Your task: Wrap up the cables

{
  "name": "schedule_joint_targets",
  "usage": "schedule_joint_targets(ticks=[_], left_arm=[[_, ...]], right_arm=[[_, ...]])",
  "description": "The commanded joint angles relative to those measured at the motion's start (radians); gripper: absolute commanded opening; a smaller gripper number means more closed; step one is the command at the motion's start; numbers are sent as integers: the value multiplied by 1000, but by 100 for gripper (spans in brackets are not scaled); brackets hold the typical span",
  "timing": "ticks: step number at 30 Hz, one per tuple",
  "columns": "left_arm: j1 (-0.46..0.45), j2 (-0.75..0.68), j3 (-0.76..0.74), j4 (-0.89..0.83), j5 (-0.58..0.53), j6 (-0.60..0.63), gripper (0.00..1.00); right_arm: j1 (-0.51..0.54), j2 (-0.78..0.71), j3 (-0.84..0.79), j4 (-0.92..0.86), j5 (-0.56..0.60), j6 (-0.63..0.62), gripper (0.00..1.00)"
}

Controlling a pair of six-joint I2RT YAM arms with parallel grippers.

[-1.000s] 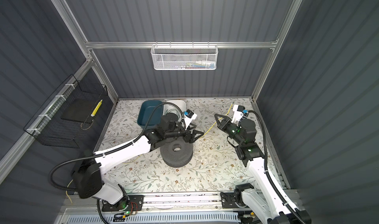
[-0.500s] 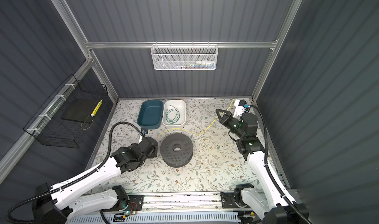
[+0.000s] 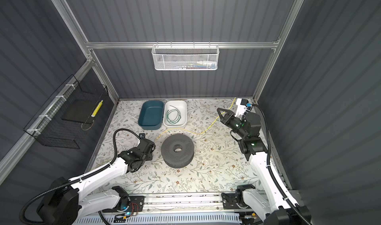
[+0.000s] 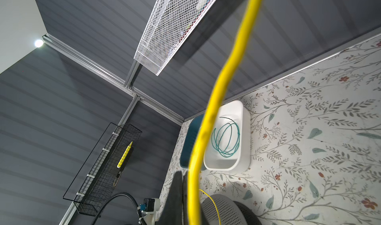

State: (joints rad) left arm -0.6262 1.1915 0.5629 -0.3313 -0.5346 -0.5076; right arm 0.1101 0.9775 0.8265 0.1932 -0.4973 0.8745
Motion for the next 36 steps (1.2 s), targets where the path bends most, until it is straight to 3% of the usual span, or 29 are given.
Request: schedule_joint_targets(ticks=[1,10,12,14,16,17,19,20,26,31,36], left_arm=[[8,36,25,70,29,43,30],[7,19,202,-93,72,122,0],[4,28,262,-131,105,143,0],[-12,47,327,-167,119,162,0],[-47,76,403,-215,119,181,0],[-71,93,447,-243,107,188,0],[-126,129,530,-286,76,202,0],[-150,153,580,-309,55,206,0],[-170,302,816,-388,69,187,0],[-170,375,936,-345,81,198,0],[-171,488,1068,-335,220,224,0]], right_arm=[[-10,-22,11,2,-20,-7,0],[-79,0,46,-21,-37,17,0],[-108,21,60,-21,-60,30,0],[-141,48,67,-24,-66,54,10],[-179,77,70,-22,-76,78,13],[-204,94,75,-34,-75,90,22],[-255,128,74,-51,-70,123,57],[-284,150,75,-74,-65,139,65],[-401,206,-2,-110,-98,201,84],[-463,204,-111,-46,-197,248,87],[-364,67,-190,51,-248,250,79]])
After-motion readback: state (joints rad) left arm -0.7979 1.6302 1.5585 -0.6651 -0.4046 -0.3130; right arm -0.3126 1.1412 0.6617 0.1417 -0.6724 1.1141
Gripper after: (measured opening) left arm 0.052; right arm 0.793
